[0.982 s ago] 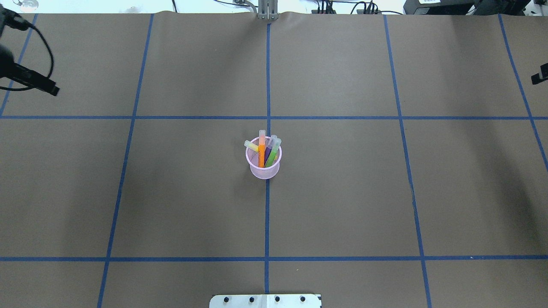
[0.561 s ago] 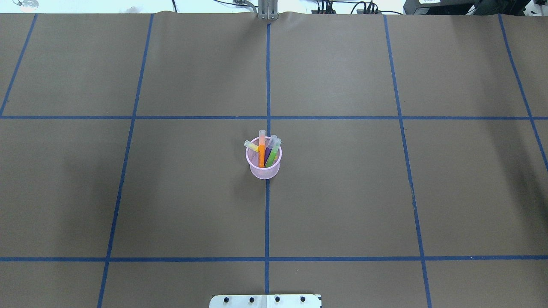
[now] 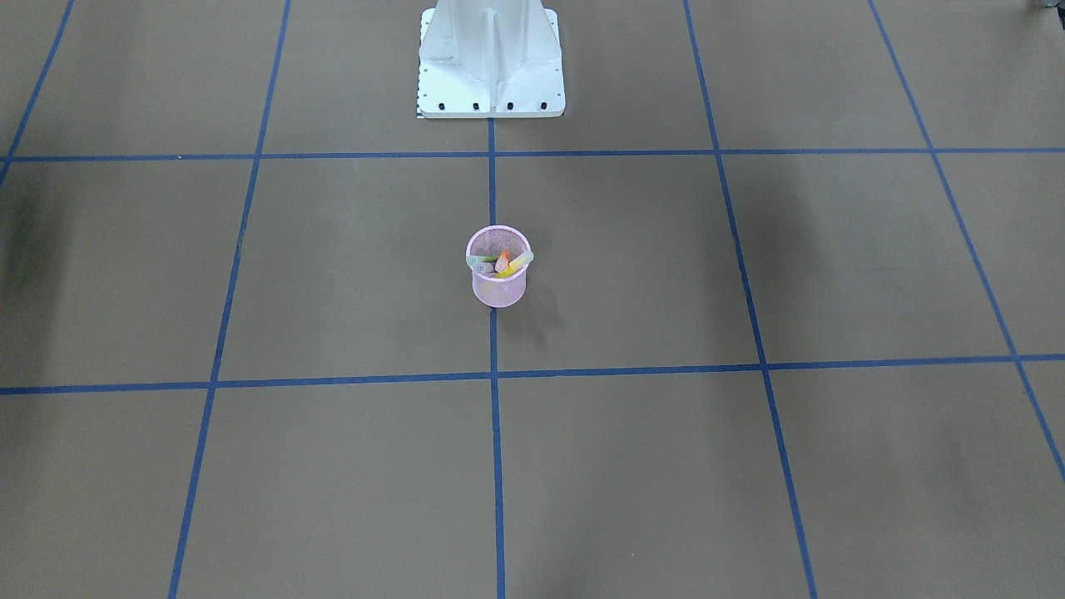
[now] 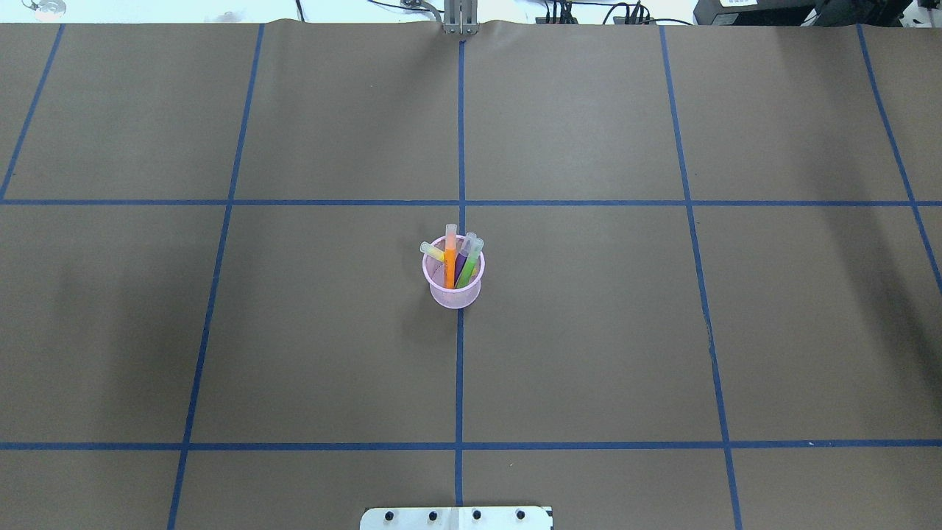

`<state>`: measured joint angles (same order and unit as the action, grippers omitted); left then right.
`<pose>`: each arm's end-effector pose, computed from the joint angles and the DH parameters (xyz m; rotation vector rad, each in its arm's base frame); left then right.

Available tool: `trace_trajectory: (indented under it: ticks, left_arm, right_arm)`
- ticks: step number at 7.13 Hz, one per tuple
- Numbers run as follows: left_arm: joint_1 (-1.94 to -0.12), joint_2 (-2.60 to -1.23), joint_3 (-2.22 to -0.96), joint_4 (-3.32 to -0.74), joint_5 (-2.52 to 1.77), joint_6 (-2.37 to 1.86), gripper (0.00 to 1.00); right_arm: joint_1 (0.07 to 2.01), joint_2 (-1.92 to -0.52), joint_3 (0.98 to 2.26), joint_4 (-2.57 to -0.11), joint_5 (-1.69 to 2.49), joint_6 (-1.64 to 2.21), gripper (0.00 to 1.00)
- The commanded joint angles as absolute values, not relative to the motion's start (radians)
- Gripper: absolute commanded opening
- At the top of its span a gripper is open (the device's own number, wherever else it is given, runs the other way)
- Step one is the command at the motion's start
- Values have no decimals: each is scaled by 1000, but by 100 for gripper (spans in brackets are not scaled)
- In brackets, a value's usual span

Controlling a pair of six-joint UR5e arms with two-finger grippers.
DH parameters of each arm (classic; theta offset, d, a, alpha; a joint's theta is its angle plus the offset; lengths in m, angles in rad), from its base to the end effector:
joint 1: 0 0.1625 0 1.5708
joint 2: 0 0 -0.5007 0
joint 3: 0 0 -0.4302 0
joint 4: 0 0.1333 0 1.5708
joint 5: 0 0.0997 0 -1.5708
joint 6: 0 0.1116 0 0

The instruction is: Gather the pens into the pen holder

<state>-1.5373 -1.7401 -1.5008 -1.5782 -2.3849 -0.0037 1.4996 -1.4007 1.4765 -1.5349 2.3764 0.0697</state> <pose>-0.0314 -0.6211 0.6790 0.0856 0.8152 0.0716 0.0085 -0.6236 0.6891 0.0487 -0.8102 -0.0464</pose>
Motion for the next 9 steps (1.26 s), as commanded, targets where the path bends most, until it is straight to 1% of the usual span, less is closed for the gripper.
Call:
trace_trajectory:
  ticks: [1, 2, 3, 4, 6, 9]
  left_arm:
    - [-1548, -1587, -1607, -1578, -2387, -5, 99]
    - [-1549, -1528, -1682, -1595, -2384, -9, 99]
    - [-1551, -1470, -1709, -1603, -2387, -5, 99]
    - [-1551, -1462, -1756, -1608, -2388, -12, 99]
    - [-1549, -1465, -1787, -1603, -2390, -81, 100]
    - [-1546, -1468, -1792, -1606, -2388, -83, 100]
  right_arm:
    - [1505, -1474, 1561, -1546, 2372, 63, 100]
    - [1503, -1529, 1628, -1545, 2340, 63, 100]
    - [1503, -1563, 1659, -1546, 2321, 63, 100]
    - [1503, -1568, 1658, -1546, 2321, 63, 100]
    - [1502, -1566, 1652, -1546, 2321, 63, 100]
    - [1505, -1565, 1680, -1534, 2330, 77, 100]
